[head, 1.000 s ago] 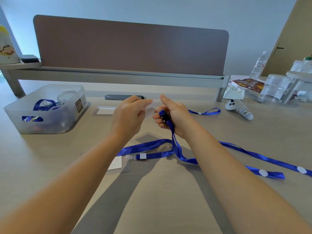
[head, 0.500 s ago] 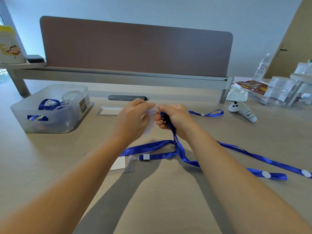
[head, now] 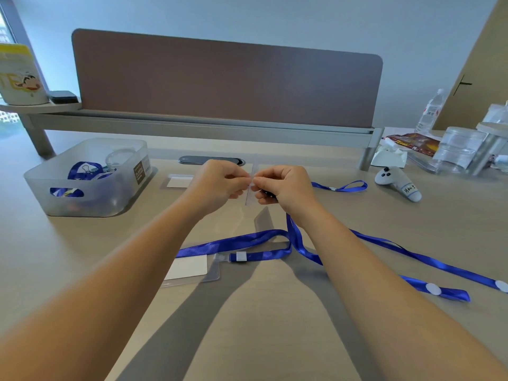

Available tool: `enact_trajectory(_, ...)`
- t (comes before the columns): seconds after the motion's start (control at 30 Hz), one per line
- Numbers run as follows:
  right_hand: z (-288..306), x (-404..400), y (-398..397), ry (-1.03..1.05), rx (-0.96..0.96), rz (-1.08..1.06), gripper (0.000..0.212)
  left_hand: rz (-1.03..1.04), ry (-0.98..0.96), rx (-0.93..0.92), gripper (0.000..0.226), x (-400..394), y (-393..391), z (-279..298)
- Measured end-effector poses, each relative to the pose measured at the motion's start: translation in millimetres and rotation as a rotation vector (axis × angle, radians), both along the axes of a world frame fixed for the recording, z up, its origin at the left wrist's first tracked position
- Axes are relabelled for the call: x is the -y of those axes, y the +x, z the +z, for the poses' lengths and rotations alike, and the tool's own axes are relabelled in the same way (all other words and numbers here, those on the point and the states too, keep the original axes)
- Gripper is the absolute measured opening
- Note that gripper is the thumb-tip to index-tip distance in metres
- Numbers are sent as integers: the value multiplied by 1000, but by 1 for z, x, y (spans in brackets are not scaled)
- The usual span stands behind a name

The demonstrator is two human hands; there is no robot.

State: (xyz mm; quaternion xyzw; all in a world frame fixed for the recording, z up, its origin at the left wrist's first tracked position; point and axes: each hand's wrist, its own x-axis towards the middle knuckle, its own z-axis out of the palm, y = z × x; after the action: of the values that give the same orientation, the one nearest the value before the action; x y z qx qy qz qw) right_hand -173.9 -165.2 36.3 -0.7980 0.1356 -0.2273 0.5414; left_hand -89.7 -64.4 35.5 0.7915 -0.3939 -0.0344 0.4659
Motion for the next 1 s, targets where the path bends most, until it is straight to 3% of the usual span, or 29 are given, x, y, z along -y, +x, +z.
enact_trajectory(0.37,-1,-4,3,56,-23,27,23,0,-38,-47,8,-4,0,4)
enact_trajectory(0.53,-1,-7,2,103,-55,57,13,8,0,-46,13,-5,1,2)
enact_trajectory(0.63,-2,-9,3,110,-71,69,23,-9,-7,-65,7,-6,0,2)
enact_trajectory(1.0,0,-12,7,34,-36,85,30,-104,-67,-270,11,-10,7,6)
